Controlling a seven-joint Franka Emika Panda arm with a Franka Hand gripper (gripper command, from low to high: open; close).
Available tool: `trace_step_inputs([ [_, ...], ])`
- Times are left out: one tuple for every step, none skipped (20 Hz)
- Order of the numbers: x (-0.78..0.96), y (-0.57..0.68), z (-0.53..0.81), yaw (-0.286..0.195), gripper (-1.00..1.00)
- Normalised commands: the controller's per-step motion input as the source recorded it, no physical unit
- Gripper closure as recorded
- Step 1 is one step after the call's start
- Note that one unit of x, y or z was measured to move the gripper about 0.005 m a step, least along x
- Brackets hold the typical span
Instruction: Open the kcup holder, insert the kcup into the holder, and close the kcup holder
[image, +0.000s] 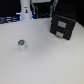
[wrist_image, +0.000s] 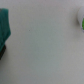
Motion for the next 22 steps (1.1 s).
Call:
trace_step_inputs([
  [-0.1,0.46,0.17,-0.093,-1.0],
  [-0.12,0.55,0.19,-0.128,-1.0],
  [-0.12,0.56,0.19,-0.134,-1.0],
  [-0.08,0.47,0.16,-0.121,-1.0],
  [-0.13,0.7,0.21,-0.157,-1.0],
  [-0.11,0.73,0.2,-0.168,-1.0],
  [-0.13,0.72,0.18,-0.173,-1.0],
  [-0.15,0.71,0.15,-0.176,-1.0],
  [-0.14,0.72,0.13,-0.177,-1.0],
  [-0.13,0.73,0.1,-0.182,-1.0],
  [-0.13,0.73,0.07,-0.185,-1.0],
  [-0.12,0.73,0.04,-0.19,-1.0],
  [-0.11,0.75,0.01,-0.191,-1.0],
  [-0.1,0.77,0.0,-0.188,-1.0],
  [-0.1,0.78,0.0,-0.188,-1.0],
  [-0.1,0.79,0.0,-0.185,-1.0],
  [-0.1,0.8,0.0,-0.184,-1.0],
  [-0.11,0.8,-0.01,-0.184,-1.0],
  [-0.12,0.8,-0.03,-0.184,-1.0],
  [-0.16,0.8,-0.05,-0.179,-1.0],
  [-0.18,0.8,-0.08,-0.179,-1.0],
  [-0.21,0.79,-0.11,-0.176,-1.0],
])
